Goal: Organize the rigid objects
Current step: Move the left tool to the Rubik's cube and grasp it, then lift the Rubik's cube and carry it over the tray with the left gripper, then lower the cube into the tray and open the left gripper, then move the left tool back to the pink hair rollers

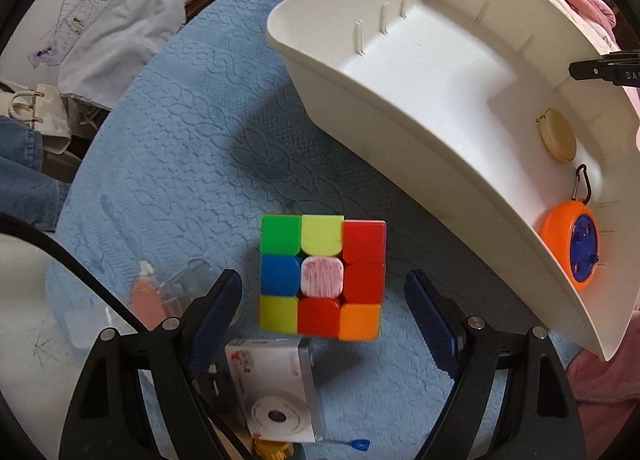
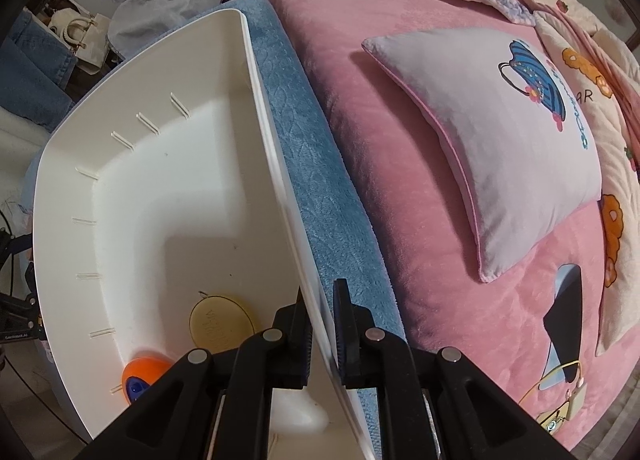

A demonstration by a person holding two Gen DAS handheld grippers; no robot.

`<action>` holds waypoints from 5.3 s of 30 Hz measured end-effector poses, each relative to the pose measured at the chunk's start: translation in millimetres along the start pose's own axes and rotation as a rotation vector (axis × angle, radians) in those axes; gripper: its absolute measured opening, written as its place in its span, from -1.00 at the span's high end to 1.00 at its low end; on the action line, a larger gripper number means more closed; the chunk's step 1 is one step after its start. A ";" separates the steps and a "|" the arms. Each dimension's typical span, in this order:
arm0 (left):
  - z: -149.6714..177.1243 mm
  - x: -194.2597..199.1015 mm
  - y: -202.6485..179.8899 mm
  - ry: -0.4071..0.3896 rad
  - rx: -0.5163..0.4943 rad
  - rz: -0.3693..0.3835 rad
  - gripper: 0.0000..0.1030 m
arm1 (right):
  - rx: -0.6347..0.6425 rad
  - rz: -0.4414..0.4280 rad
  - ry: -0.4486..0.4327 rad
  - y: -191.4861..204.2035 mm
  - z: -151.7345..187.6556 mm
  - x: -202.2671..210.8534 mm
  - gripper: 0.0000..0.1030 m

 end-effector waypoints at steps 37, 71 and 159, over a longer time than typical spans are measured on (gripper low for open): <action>16.6 9.3 -23.4 0.009 0.173 -0.127 -0.15 | 0.161 0.007 -0.002 8.5 1.9 0.9 0.81; 33.7 145.4 -151.1 -0.154 0.457 -0.102 -0.15 | 0.302 -0.101 -0.027 1.5 14.4 14.8 0.85; 251.6 28.0 68.8 -0.085 1.469 -0.068 -0.43 | 0.235 0.112 0.149 13.9 13.0 -5.5 0.84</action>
Point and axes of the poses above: each gripper's, at about its wrist camera, not at the fingertips, and x roughly against the way its jaws point, y to its left, z to its underside, the point moved 2 cm from there along -x, roughly the way its jaws point, and after that the axes turned 1 degree about -y, right-handed, at the moved point
